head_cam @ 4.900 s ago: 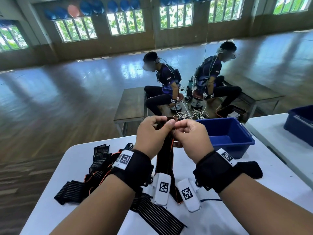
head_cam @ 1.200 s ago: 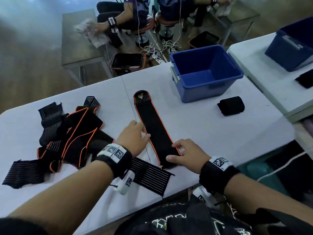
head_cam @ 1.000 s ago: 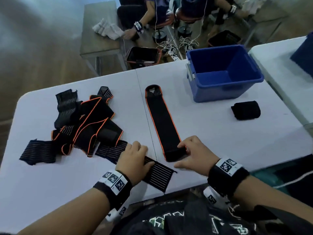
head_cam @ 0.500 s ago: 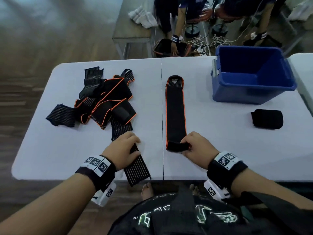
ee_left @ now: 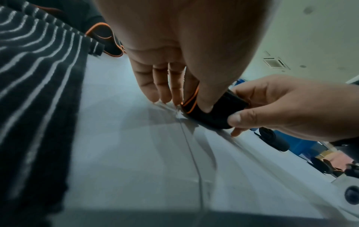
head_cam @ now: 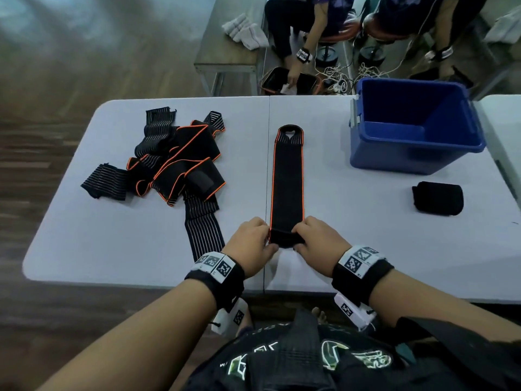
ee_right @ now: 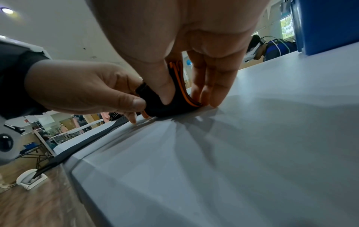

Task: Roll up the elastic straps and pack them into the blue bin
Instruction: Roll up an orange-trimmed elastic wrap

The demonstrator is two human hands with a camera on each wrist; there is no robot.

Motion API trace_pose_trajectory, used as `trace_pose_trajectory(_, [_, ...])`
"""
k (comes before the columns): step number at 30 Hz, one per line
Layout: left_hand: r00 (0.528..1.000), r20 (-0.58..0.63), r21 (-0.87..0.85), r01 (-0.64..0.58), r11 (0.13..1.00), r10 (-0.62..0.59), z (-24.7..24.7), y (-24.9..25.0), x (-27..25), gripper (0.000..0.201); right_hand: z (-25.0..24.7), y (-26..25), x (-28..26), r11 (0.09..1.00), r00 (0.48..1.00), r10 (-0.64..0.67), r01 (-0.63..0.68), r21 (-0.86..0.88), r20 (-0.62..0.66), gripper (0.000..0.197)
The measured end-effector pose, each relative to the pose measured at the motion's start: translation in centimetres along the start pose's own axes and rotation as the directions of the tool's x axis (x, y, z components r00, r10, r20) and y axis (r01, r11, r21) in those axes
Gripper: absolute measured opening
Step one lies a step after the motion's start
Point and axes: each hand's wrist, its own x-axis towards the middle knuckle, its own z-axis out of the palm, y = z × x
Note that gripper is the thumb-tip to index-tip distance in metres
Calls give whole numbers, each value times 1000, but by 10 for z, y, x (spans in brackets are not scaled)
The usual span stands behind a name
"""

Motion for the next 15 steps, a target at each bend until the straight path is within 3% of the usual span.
trace_pose_trajectory(8, [987, -24, -92, 154, 984, -157, 8, -2, 2, 45, 1, 3, 1, 952, 979, 203, -190, 240, -32, 43])
trace_pose_trajectory(15, [973, 7, -81, 230, 970, -231, 5, 4, 6, 38, 6, 2, 2, 928, 958, 283, -264, 261, -36, 39])
